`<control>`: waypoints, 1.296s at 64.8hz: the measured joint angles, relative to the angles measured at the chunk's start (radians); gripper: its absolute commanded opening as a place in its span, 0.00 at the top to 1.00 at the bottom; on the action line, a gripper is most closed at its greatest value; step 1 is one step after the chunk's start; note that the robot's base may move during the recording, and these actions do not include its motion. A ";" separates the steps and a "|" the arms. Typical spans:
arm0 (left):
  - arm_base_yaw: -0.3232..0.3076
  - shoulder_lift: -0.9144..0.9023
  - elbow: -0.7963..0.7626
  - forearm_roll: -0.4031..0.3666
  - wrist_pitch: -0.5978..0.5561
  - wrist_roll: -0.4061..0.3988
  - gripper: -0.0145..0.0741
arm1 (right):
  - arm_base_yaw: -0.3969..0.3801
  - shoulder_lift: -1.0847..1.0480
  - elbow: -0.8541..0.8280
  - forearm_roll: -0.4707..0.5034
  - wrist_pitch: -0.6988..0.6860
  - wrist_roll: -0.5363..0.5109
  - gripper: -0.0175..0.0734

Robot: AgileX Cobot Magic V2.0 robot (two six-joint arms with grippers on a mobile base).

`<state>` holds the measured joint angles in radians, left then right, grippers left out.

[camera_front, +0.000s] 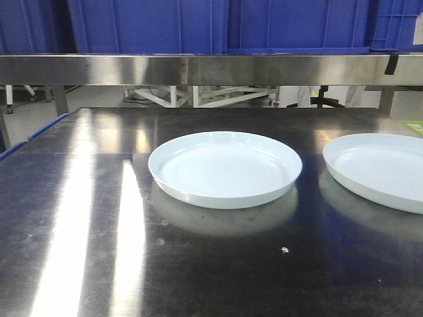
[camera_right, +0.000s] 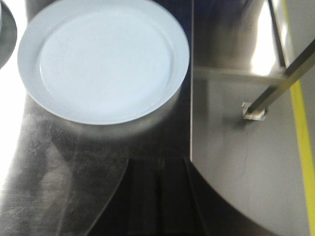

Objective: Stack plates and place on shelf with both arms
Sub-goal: 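Grip the rim of the other white plate with the right gripper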

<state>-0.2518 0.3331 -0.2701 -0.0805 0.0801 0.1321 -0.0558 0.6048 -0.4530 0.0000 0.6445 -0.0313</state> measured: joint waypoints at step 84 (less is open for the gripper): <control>0.000 0.000 0.000 0.000 0.000 0.000 0.74 | -0.149 1.076 -0.731 0.125 0.224 -0.027 0.39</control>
<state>-0.2518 0.3331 -0.2701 -0.0805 0.0801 0.1321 -0.2044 1.6812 -1.1835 0.1252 0.8681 -0.0585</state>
